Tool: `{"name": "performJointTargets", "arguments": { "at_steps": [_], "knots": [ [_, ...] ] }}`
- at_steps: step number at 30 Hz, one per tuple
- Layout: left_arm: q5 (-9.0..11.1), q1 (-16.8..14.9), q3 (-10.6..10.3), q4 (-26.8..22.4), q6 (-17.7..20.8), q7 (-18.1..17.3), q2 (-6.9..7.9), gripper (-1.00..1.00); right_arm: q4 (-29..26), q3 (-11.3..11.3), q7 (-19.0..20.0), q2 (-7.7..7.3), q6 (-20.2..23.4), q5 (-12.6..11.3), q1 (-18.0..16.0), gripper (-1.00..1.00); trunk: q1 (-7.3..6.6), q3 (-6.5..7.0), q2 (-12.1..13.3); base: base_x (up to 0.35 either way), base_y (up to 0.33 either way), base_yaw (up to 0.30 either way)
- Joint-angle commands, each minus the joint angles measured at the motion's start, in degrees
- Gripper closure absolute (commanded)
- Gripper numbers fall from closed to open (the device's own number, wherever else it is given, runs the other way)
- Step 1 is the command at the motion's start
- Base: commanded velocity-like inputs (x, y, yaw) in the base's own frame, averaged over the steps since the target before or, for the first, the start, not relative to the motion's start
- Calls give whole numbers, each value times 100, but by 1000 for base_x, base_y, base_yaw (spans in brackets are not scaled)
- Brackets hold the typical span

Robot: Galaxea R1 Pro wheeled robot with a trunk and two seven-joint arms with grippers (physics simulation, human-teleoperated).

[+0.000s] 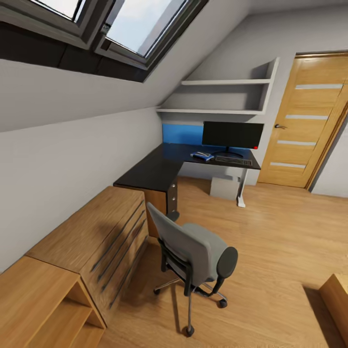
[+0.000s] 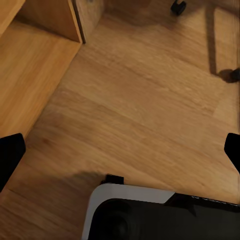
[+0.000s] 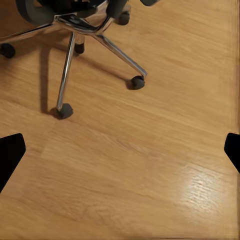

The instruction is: In the bedroom, organize the workspace by keeping the computer under the desk, ensuring the monitor is on the desk, placing the keyboard on the desk next to the monitor, placing the mouse on the desk next to the keyboard, moving the folder from the swivel chair onto the desk next to the mouse, stacking the notebook on top of the folder with the pen on top of the notebook, and positioning the swivel chair next to the desk.

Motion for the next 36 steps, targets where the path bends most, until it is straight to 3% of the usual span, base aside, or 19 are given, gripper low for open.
{"name": "performJointTargets", "arguments": {
  "at_steps": [1,10,23,36],
  "knots": [
    [-53,-3,51,3,-19,-23,0,-100,13,49,-27,4,-17,-25,-9,-100,2,-9,-8,0,0,-268],
    [-53,-3,51,3,-23,-26,0,-100,13,49,-28,4,-19,-25,-8,-100,2,-9,-8,0,62,-268],
    [-53,-3,51,3,-26,-29,0,-100,13,49,-29,4,-19,-25,-8,-100,2,12,-8,0,263,-268],
    [-58,-3,49,3,-21,-29,0,-100,13,49,-28,4,-15,-25,-8,-100,2,41,-8,0,43,-268]
  ]
}}
